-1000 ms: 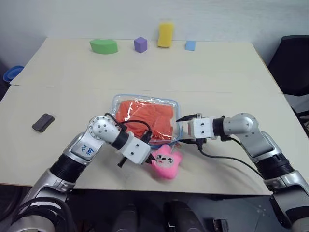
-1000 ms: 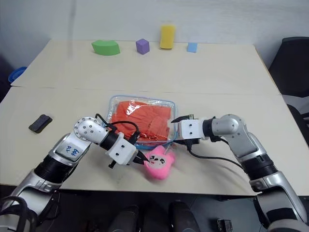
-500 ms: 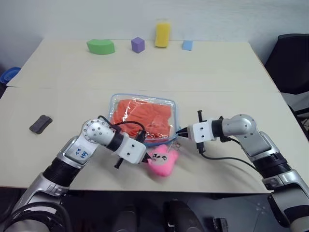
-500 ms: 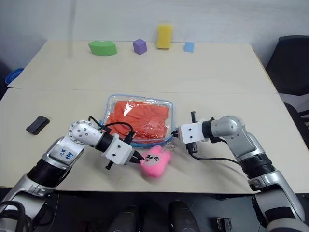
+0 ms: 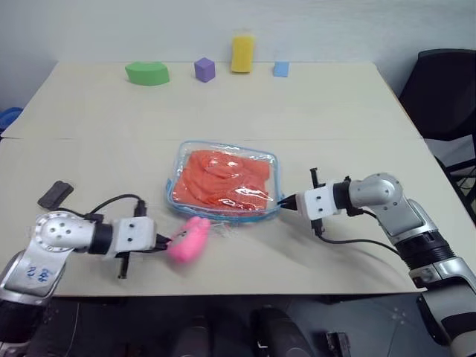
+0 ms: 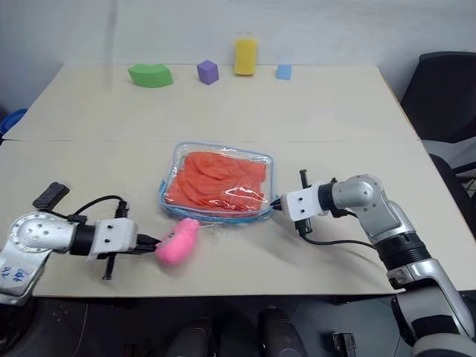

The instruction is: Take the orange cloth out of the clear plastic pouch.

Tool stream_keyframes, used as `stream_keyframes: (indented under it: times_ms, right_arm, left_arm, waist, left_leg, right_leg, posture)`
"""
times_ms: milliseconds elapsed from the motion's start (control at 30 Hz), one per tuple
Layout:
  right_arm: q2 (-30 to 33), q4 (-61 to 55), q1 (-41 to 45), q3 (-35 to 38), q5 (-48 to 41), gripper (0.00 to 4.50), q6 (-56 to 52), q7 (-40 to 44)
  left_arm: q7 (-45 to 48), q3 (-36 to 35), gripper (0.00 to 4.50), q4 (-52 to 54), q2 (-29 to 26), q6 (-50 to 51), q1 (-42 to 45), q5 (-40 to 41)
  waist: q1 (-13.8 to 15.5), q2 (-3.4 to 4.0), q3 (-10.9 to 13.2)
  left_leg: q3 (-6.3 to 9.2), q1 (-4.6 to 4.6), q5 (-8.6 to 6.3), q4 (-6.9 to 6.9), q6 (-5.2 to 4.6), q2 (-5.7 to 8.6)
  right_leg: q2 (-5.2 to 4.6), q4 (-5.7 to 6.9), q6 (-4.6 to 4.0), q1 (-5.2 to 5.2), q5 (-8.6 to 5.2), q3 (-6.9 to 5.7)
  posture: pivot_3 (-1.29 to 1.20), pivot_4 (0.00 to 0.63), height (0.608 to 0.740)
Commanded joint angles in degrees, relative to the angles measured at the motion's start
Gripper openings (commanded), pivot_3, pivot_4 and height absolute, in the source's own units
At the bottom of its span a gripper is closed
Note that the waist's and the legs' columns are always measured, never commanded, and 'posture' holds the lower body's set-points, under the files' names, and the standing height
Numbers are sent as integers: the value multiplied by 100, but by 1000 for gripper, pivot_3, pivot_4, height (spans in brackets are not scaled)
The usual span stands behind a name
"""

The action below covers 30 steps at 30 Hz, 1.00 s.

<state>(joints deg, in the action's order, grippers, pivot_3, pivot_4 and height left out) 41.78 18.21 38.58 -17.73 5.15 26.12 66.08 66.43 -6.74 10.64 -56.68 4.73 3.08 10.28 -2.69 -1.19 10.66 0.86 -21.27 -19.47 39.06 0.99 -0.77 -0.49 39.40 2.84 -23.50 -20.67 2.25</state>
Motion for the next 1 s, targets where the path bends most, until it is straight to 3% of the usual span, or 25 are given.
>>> stream_keyframes:
  times_ms: [33,267,533,567,800,833,1000]
  right_arm:
    - [282,-94,-167,235,-206,52,258,123]
    - [354,-243,-319,266,-518,52,222,267]
    - [267,-444,-319,284,-730,52,-245,277]
    - [295,-549,-372,311,-822,458,-412,312]
    - [595,-1905,-1188,937,-1513,2531,-1836,160]
    - [690,-2347,-1406,1122,-1867,2868,-2341,161]
    - [994,-3814,-1990,1775,-3077,2868,-4086,-26]
  left_arm:
    - [-129,-1028,0,-545,-364,219,-246,130]
    - [-208,-1238,0,-1829,-678,1,275,121]
    - [-252,-980,0,-1118,-190,622,93,440]
    - [-256,-981,503,-1029,-135,757,62,520]
    - [-300,-1444,2437,-673,-135,1775,-250,1040]
    - [-227,-1640,2482,-595,-201,2048,-288,1247]
    - [237,-2225,2482,-326,-682,3042,-126,2078]
  waist:
    - [0,0,0]
    - [-1,4,3]
    - [3,5,3]
    - [3,5,3]
    - [77,6,3]
    - [97,5,3]
    - [102,6,4]
  left_leg:
    - [0,-1,0,0,0,0]
    - [-1,-1,-1,-1,-2,3]
    - [-1,-2,-2,-5,-1,2]
    - [0,-2,-2,-4,-1,2]
    - [0,-3,-2,-4,-1,2]
    - [0,-4,-2,-5,-1,3]
    - [11,-8,-2,-3,1,2]
  right_leg:
    - [0,-1,0,-1,0,0]
    - [-5,-1,-2,0,-1,-5]
    - [-6,0,-2,-2,-1,-8]
    - [-6,0,-2,-2,-1,-8]
    - [-7,-2,-2,0,-1,-8]
    - [-7,-2,-2,-2,-1,-8]
    - [-7,-10,-2,2,-1,-14]
  posture:
    - [0,150,740]
    - [0,150,740]
    - [0,150,740]
    - [0,150,740]
    - [0,150,740]
    - [0,150,740]
    - [0,150,740]
